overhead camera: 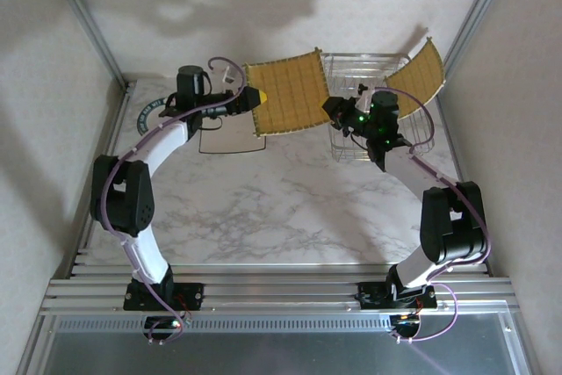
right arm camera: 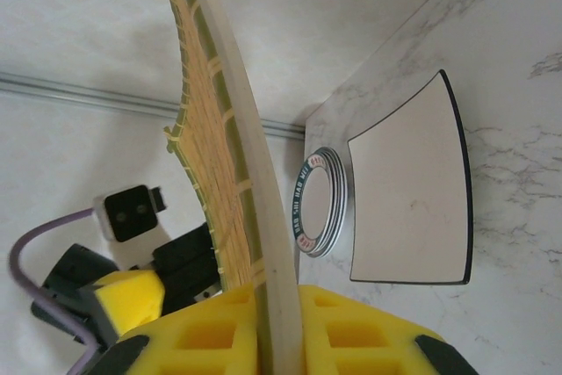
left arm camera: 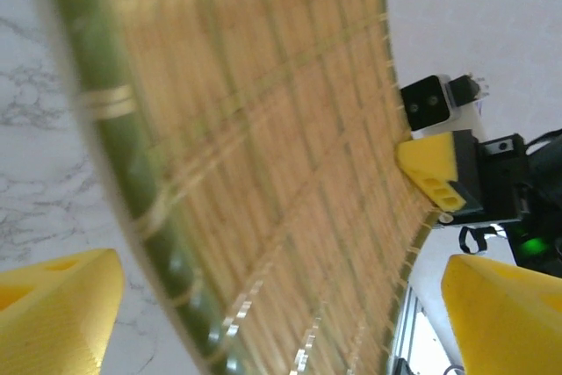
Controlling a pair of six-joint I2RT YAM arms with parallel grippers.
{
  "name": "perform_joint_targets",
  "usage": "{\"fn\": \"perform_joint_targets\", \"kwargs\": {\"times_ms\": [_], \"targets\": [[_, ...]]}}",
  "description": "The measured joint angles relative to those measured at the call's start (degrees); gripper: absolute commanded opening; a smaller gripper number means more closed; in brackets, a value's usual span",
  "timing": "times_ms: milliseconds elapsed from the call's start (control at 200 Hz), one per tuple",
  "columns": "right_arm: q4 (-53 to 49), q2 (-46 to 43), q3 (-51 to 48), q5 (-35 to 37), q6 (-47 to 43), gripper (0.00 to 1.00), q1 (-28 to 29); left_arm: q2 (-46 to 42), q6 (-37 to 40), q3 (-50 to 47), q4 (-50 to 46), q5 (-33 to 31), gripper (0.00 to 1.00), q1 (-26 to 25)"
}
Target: Unload the plates from the dish rack
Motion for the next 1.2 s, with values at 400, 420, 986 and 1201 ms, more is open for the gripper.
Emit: {"fn": "perform_joint_targets", "kwargs": {"times_ms": [400,420,986,1201], "targets": [[-0.3,0.4,1.7,-1.3,-0.2,0.0,0.7,1.5,-5.4,0.0,5.2,1.7,0.22,0.0],[-0.3,0.5,1.7,-1.3,-0.3,0.0,0.8,1.6,-5.2,0.0,5.4,1.8,0.18,0.0],[-4.8,1.8,4.7,-1.7,-3.3,0.86,0.9,1.8,-14.4,-1.7,11.1,4.2,0.0,0.4],[-9.6,1.8,7.7,-1.0,-5.9,0.99,0.9,1.7,-17.2,-5.4,15.9,3.1,0.0,1.3]]}}
